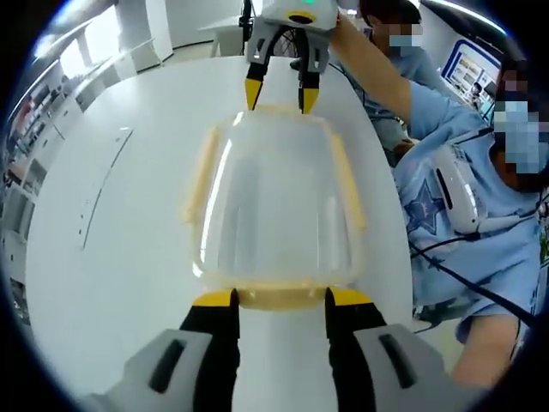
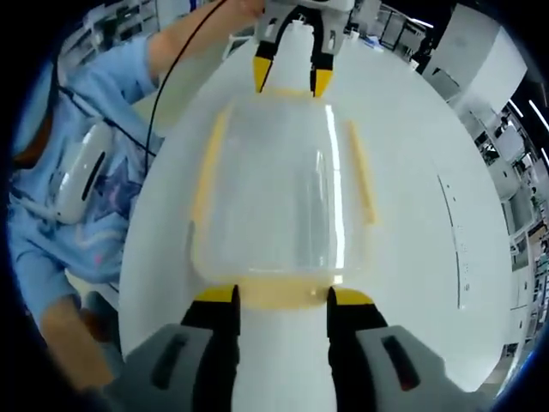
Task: Snap each plastic latch of the storage box into its locked position after aligning the lid with the box until every specified latch is closed and the lid sits flush.
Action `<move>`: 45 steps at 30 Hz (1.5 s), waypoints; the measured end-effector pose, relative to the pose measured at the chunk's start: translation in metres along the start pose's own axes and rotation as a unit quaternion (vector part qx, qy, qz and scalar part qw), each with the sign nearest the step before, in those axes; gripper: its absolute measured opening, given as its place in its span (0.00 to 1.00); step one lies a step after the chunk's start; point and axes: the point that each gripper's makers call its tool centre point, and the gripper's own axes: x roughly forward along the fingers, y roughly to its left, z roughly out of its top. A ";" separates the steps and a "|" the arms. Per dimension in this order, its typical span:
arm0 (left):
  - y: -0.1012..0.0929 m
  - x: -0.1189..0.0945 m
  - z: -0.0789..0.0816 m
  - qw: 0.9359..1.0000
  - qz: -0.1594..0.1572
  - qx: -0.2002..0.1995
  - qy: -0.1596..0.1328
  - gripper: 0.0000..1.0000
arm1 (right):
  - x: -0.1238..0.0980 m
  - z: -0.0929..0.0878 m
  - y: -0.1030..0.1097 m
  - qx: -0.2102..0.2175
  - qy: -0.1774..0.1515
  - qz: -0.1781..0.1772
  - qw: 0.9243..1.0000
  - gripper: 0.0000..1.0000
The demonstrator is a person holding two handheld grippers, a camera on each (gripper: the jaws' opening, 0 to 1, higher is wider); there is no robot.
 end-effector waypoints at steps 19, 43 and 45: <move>0.007 -0.002 -0.008 1.000 -0.010 0.004 -0.003 0.39 | 0.002 0.007 0.000 0.013 0.004 0.010 1.000 0.39; 0.002 0.013 -0.010 0.999 -0.033 0.017 0.005 0.40 | 0.005 0.004 0.000 0.023 -0.009 0.015 1.000 0.40; 0.003 0.012 -0.011 0.999 -0.035 0.017 0.001 0.40 | 0.005 0.003 0.000 0.021 -0.016 0.015 1.000 0.40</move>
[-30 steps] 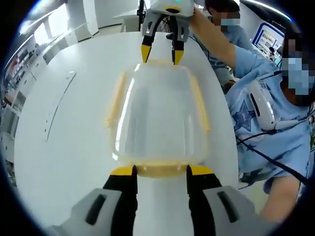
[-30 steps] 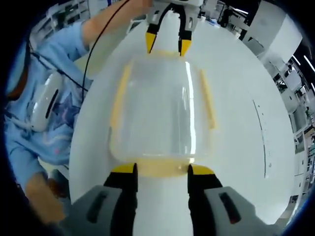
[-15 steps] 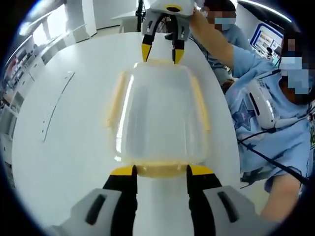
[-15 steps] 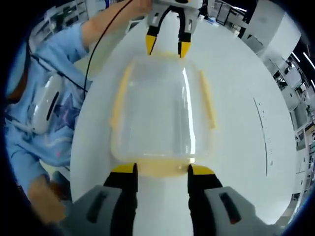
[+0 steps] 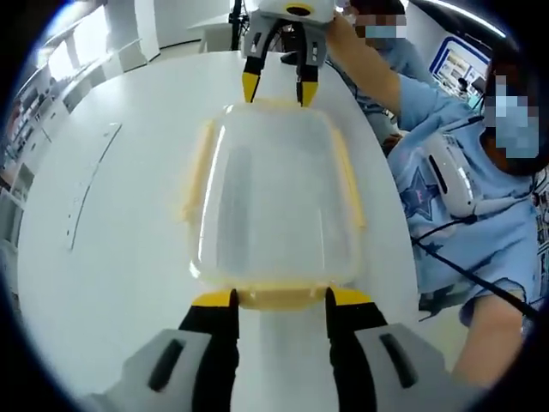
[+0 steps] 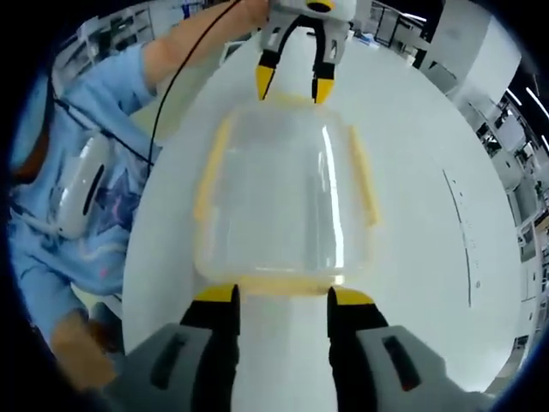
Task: Snap each plastic latch of the storage box into its locked position after aligning the lid with the box until every specified latch is closed and the lid sits flush.
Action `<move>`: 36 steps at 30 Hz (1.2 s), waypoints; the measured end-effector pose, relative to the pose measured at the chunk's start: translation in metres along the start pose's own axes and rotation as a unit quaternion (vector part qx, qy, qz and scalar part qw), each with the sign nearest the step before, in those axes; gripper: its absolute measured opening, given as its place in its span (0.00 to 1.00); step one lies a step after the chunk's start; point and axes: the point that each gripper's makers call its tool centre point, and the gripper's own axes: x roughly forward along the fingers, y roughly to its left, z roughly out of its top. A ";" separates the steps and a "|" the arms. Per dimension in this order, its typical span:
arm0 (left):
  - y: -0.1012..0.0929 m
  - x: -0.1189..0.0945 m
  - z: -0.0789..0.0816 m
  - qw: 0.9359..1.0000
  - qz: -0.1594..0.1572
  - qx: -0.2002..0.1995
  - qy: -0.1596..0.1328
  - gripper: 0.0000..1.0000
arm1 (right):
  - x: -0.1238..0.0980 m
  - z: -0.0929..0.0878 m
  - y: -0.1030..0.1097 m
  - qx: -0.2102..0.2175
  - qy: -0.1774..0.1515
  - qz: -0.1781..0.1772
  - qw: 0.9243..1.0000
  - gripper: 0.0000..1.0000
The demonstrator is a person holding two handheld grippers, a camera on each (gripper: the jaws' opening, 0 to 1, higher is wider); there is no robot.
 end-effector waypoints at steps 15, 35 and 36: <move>0.011 0.005 -0.013 1.000 -0.005 -0.018 -0.025 0.42 | 0.010 -0.010 -0.013 -0.078 -0.036 -0.049 0.995 0.30; 0.031 -0.048 0.028 0.973 0.151 0.022 -0.172 0.17 | -0.015 -0.013 -0.062 -0.036 -0.149 -0.233 0.960 0.15; 0.027 -0.046 0.035 0.974 0.148 0.030 -0.171 0.16 | -0.019 -0.010 -0.061 -0.034 -0.161 -0.240 0.957 0.14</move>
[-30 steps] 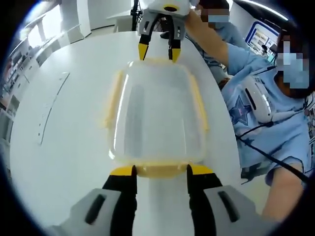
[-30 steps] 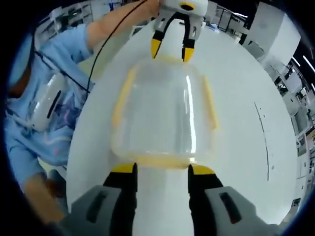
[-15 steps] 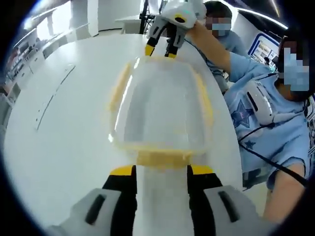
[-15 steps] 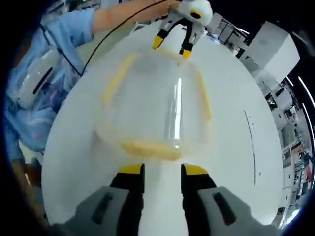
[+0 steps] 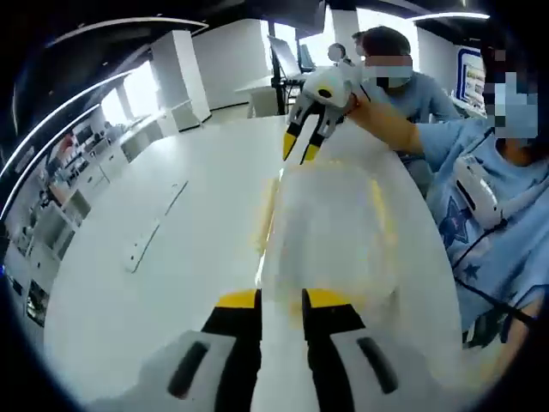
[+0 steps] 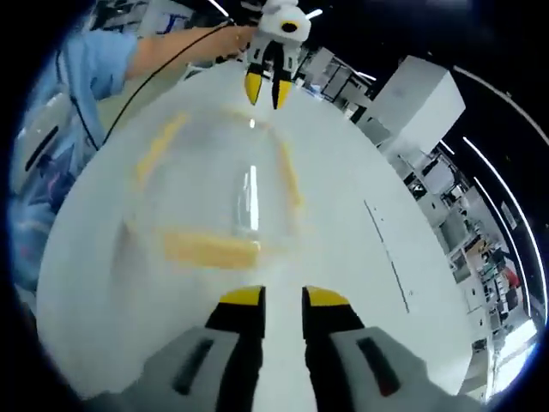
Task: Snap each plastic latch of the storage box into its locked position after aligning the lid with the box until every specified latch is closed and the lid sits flush.
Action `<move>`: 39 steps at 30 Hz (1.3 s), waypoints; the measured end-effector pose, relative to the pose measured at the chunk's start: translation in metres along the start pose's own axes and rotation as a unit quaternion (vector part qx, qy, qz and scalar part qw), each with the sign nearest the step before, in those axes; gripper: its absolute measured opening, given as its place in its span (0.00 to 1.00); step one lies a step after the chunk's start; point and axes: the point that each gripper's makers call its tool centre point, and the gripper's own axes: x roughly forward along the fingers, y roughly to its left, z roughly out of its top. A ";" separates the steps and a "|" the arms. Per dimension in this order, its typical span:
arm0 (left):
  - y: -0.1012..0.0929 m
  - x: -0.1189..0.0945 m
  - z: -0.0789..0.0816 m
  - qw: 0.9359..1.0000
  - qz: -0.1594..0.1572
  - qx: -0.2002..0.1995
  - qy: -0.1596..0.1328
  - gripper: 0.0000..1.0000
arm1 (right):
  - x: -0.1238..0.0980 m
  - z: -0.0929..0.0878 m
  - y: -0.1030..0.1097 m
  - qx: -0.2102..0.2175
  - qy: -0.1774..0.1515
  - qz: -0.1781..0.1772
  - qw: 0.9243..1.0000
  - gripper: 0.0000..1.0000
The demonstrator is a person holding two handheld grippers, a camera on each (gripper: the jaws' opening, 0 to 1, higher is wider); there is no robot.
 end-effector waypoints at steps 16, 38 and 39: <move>-0.033 0.057 0.048 0.993 -0.062 0.059 0.078 0.00 | -0.014 0.036 0.012 0.021 -0.095 -0.029 0.995 0.09; -0.041 0.095 0.040 0.948 -0.104 0.052 0.296 0.00 | -0.032 0.027 0.027 0.098 -0.227 -0.016 0.969 0.03; -0.041 0.095 0.039 0.947 -0.102 0.048 0.300 0.00 | -0.033 0.029 0.028 0.102 -0.237 -0.011 0.966 0.03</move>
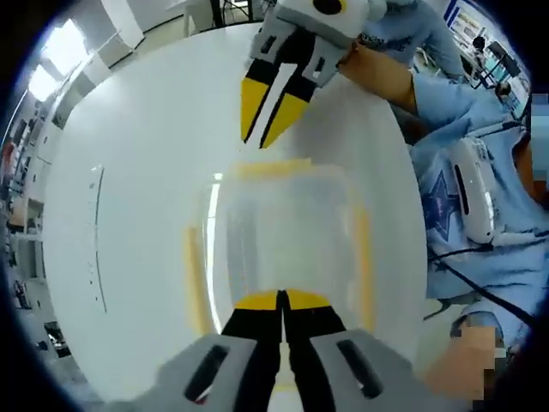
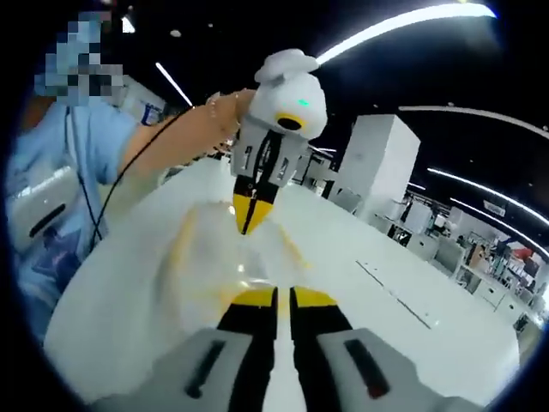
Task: Snap each plastic latch of the storage box into its locked position after aligning the lid with the box until every specified latch is closed and the lid sits flush.
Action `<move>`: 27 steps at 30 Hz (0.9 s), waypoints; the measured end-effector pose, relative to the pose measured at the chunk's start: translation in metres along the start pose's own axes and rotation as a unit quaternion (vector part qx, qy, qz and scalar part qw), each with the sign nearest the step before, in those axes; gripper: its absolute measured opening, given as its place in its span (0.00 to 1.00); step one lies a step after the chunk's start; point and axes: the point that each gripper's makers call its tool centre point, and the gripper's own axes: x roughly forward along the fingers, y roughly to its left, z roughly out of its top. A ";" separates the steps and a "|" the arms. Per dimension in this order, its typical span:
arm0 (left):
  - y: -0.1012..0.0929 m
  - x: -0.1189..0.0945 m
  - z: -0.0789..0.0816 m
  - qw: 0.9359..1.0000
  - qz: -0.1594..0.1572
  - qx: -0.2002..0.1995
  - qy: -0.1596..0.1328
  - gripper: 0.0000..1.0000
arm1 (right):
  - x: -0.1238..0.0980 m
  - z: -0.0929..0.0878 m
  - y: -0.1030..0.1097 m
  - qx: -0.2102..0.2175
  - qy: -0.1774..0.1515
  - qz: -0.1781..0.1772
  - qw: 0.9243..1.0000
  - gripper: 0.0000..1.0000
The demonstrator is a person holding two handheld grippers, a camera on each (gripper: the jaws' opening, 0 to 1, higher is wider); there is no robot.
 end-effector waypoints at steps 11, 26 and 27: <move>-0.003 0.002 -0.001 0.999 0.005 -0.002 0.031 0.00 | 0.009 -0.014 0.014 0.002 0.019 0.035 0.999 0.00; -0.002 0.001 -0.003 0.999 0.008 -0.020 0.039 0.01 | 0.008 -0.025 0.018 0.048 0.015 0.060 0.997 0.00; -0.001 0.001 -0.003 0.999 0.008 -0.022 0.039 0.01 | 0.008 -0.025 0.018 0.051 0.014 0.061 0.997 0.00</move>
